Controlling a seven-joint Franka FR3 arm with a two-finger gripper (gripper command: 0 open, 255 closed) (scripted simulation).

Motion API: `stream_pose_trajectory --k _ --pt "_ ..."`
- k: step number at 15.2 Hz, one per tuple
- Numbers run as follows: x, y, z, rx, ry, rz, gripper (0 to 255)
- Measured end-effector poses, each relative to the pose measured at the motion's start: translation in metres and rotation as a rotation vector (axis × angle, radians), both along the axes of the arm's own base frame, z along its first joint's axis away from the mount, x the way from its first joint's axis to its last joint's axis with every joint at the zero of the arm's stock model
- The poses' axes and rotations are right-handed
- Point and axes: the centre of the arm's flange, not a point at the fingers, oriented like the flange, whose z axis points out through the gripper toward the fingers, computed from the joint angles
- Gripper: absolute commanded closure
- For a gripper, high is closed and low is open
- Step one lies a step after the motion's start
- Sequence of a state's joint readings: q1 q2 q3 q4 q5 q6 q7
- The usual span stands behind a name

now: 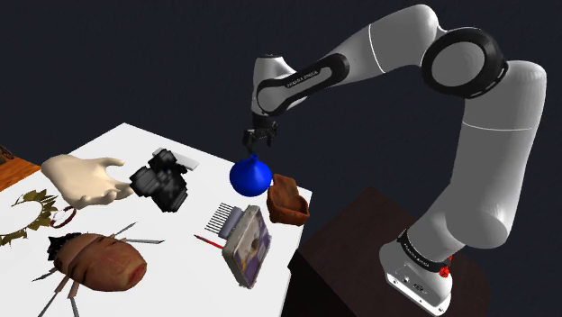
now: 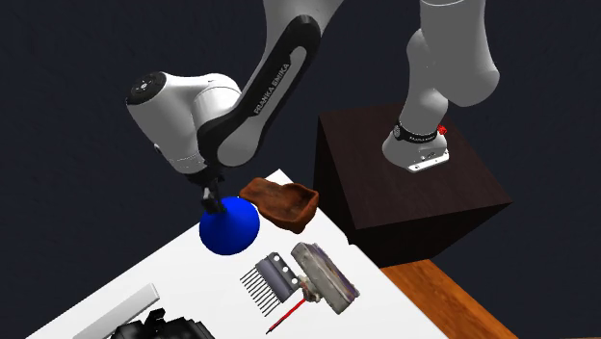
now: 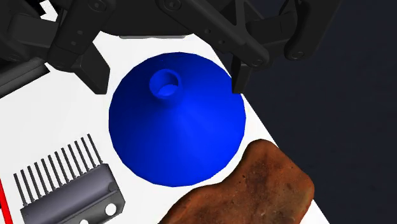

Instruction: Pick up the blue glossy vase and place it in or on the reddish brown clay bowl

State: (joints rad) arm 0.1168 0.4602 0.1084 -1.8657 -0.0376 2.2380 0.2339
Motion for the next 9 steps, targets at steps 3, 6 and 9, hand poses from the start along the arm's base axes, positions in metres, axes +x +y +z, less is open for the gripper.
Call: stream_pose_trajectory --k 3,6,9 --pt "0.014 0.008 -0.021 -0.001 0.003 0.0 0" --pt "0.015 0.01 -0.037 -0.001 0.003 -0.001 0" --pt "0.014 0.008 -0.052 -0.001 0.004 -0.001 0"
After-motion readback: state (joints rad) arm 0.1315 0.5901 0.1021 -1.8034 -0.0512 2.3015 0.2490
